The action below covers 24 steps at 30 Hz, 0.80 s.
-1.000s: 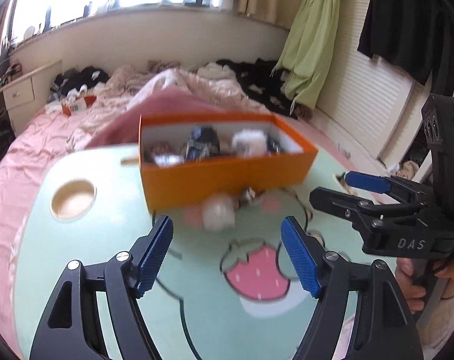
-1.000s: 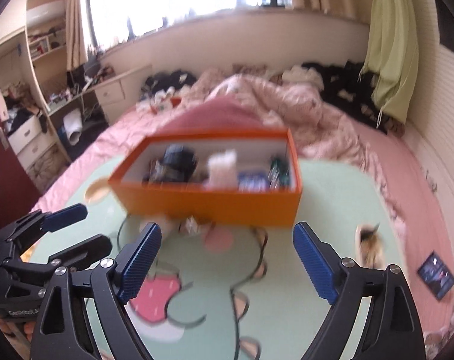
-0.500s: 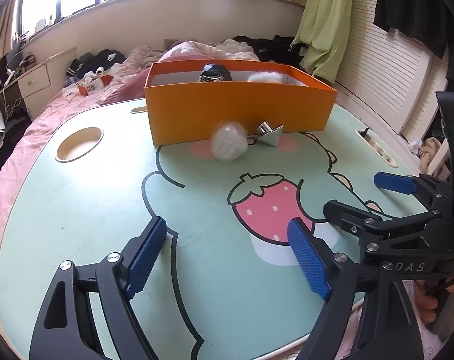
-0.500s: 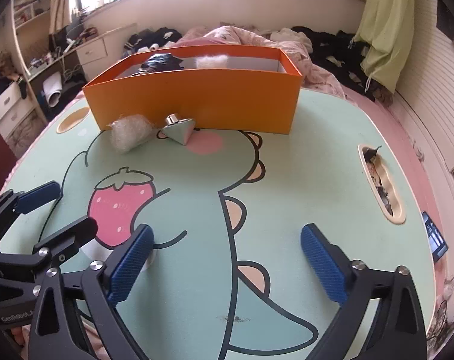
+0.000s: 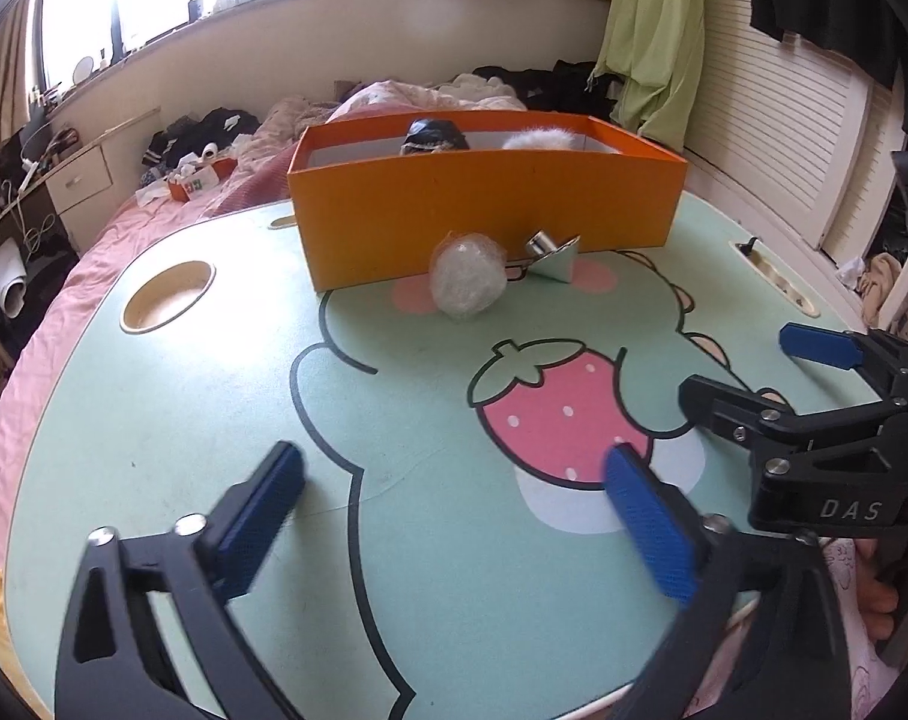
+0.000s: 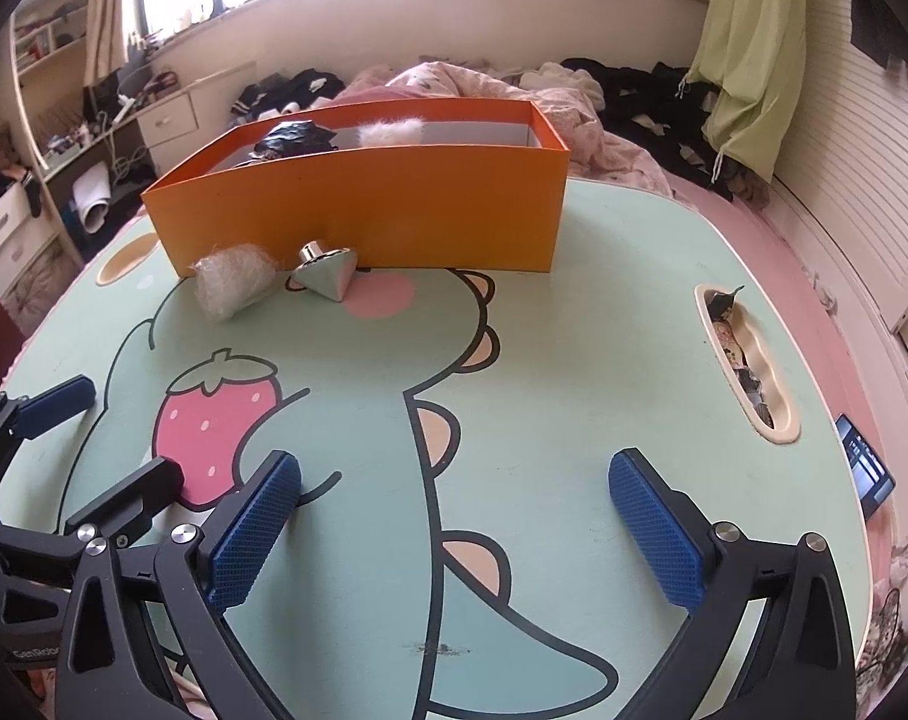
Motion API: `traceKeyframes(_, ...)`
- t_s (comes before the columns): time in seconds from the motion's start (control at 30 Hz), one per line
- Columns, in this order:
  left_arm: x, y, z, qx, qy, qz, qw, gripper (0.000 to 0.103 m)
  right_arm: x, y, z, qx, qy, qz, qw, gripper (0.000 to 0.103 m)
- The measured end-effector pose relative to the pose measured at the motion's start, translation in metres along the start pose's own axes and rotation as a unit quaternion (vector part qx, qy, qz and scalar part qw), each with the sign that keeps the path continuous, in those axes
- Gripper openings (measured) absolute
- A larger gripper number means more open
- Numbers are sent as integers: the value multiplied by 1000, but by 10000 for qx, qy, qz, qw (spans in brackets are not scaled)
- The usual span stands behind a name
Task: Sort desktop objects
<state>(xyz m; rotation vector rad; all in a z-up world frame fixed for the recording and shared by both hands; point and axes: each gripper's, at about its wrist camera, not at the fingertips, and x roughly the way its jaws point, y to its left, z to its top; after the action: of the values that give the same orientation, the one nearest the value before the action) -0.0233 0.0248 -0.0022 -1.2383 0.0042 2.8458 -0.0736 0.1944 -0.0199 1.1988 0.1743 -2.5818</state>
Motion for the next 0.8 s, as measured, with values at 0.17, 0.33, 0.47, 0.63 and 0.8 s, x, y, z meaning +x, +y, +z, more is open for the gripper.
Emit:
traceKeyframes(0.17, 0, -1, 0, -16, 0, 17, 10000, 103, 0, -1, 1, 1, 1, 2, 10000, 103)
traceKeyframes(0.33, -1, 1, -1, -48, -19, 50, 10000, 103, 0, -2, 1, 0, 0, 3, 10000, 103)
traceKeyframes(0.47, -3, 7, -4, -138, -98, 136, 9998, 103, 1, -1, 1, 1, 2, 0, 10000, 103)
traceKeyframes(0.63, -4, 10, -6, -197, -155, 198, 9995, 103, 1, -1, 1, -1, 2, -1, 10000, 103)
traceKeyframes(0.8, -4, 10, -6, -198, -157, 198, 9995, 103, 1, -1, 2, -10, 2, 5, 10000, 103)
